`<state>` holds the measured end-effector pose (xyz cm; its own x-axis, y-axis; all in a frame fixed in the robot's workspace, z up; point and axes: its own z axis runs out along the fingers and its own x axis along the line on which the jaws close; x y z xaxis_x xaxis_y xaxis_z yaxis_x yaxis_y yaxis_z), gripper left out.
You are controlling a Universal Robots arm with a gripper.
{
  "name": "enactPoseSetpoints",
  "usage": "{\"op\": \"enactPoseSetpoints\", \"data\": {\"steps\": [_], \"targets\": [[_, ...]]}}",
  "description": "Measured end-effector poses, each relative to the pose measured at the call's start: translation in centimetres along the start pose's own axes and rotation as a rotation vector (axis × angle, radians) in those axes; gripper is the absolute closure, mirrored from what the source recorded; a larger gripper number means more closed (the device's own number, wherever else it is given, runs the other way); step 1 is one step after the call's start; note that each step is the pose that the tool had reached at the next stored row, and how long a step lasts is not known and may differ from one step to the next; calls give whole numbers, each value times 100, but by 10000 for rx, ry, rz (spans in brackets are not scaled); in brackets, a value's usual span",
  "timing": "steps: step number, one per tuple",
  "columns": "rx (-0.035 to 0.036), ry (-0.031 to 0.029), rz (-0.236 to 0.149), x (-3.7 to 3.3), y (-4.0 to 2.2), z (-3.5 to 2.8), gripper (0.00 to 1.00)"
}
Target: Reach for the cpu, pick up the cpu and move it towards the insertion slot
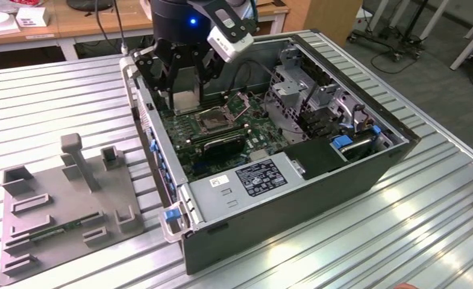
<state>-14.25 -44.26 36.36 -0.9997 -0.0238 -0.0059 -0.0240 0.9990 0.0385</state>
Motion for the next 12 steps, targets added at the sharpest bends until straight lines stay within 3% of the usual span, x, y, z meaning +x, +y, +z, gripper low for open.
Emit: {"op": "enactPoseSetpoints", "data": {"steps": [12], "targets": [[1,0,0,-138,-3,3,47]]}}
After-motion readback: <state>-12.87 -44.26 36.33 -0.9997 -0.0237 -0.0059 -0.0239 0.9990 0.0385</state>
